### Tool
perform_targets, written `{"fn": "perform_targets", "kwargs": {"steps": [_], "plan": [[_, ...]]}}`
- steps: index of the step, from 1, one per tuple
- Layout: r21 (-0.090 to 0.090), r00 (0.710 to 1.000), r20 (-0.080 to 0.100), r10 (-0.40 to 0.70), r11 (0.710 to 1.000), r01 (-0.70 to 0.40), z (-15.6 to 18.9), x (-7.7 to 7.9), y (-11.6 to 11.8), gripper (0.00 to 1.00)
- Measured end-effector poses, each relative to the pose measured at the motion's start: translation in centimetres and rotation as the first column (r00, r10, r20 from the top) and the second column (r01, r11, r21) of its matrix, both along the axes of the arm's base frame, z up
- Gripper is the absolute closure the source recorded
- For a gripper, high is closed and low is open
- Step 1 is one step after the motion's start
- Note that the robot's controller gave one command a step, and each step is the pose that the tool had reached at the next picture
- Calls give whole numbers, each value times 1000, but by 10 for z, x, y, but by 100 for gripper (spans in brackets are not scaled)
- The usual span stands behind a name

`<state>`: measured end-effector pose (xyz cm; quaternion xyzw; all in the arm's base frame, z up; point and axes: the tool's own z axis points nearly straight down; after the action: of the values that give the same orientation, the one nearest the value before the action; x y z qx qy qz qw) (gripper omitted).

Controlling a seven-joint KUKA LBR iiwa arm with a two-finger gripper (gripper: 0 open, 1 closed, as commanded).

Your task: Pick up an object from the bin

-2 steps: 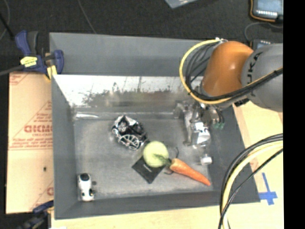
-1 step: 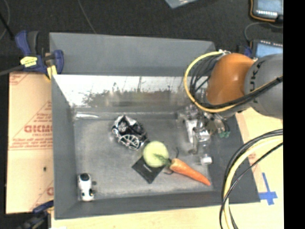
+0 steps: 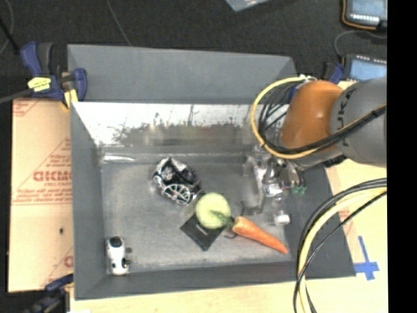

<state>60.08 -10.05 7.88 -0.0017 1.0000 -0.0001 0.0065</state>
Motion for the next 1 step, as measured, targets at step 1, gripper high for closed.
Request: {"fn": "perform_targets", "kwargs": {"steps": [1], "plan": [[1, 1000, -1, -27, 1000, 27, -3, -2, 0, 0]]}}
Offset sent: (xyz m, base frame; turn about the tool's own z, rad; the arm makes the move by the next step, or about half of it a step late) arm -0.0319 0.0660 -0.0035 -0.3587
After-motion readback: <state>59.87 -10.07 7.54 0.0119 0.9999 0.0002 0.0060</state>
